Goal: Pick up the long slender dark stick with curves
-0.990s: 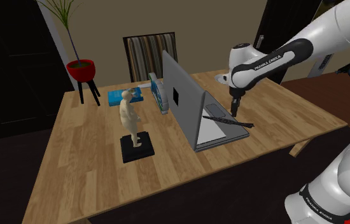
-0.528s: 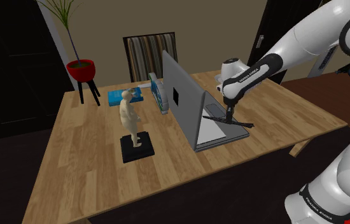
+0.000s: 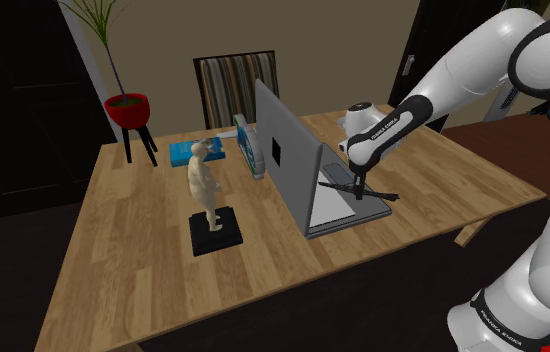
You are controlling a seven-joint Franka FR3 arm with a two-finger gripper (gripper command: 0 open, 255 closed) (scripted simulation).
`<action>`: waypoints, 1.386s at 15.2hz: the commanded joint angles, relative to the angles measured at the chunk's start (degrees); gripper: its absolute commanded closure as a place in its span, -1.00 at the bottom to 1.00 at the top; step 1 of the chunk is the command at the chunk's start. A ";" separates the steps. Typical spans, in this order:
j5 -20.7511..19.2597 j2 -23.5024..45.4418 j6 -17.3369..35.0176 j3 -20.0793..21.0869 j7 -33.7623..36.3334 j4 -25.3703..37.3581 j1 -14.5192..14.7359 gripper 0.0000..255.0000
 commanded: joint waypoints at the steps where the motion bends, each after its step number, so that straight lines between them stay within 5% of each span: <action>1: 0.00 0.13 0.13 0.00 0.01 0.02 -0.01 1.00; 9: 0.00 0.26 0.26 0.01 0.05 0.01 0.00 1.00; 21: 0.07 -7.44 -8.14 -0.05 -1.13 0.80 0.34 1.00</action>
